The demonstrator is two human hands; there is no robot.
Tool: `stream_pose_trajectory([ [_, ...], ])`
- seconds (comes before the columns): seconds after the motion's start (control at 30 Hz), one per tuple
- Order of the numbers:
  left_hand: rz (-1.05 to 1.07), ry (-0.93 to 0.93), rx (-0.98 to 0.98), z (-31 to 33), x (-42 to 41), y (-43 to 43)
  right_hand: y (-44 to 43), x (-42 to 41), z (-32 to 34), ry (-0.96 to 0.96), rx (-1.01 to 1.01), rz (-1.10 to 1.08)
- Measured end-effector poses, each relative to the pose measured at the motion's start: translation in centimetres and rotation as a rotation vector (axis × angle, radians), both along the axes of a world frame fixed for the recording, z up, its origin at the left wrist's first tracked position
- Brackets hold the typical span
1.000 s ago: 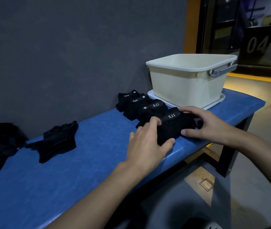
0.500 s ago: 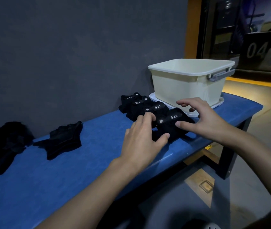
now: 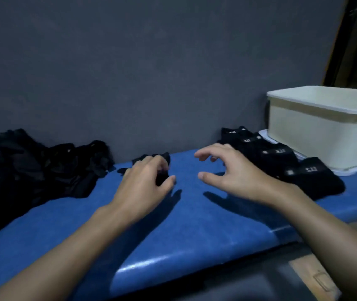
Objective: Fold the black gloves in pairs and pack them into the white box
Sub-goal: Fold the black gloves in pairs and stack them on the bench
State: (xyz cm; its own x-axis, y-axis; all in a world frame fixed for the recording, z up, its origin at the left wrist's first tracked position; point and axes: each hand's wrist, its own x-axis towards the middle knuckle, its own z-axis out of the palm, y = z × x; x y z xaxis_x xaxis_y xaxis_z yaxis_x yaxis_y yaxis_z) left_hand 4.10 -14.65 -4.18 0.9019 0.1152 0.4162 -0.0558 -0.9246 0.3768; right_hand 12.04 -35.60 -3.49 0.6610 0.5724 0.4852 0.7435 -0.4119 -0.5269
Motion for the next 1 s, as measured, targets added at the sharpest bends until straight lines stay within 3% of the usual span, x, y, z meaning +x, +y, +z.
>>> stream_pose_trajectory([
  [0.13, 0.082, 0.032, 0.033, -1.4, -0.6, 5.4, 5.6, 0.7, -1.4, 0.058, -0.091, 0.085],
  [0.3, -0.014, 0.146, 0.143, -3.0, -0.1, 8.0, 9.9, 2.1, -3.0, 0.053, -0.187, 0.107],
  [0.47, -0.034, 0.132, 0.177, -3.1, 0.9, 8.6, 11.5, 3.5, -3.9, -0.016, -0.277, 0.126],
  [0.7, -0.136, 0.133, 0.074, -2.4, -0.4, 9.2, 11.0, 2.9, -3.1, -0.011, -0.288, 0.163],
  [0.83, -0.062, 0.05, 0.048, -1.0, -1.2, 10.8, 11.6, 2.1, -2.0, -0.018, -0.209, 0.143],
  [1.0, 0.187, -0.008, 0.21, 0.8, -1.9, 15.9, 15.4, 1.9, -1.4, 0.069, -0.127, 0.183],
])
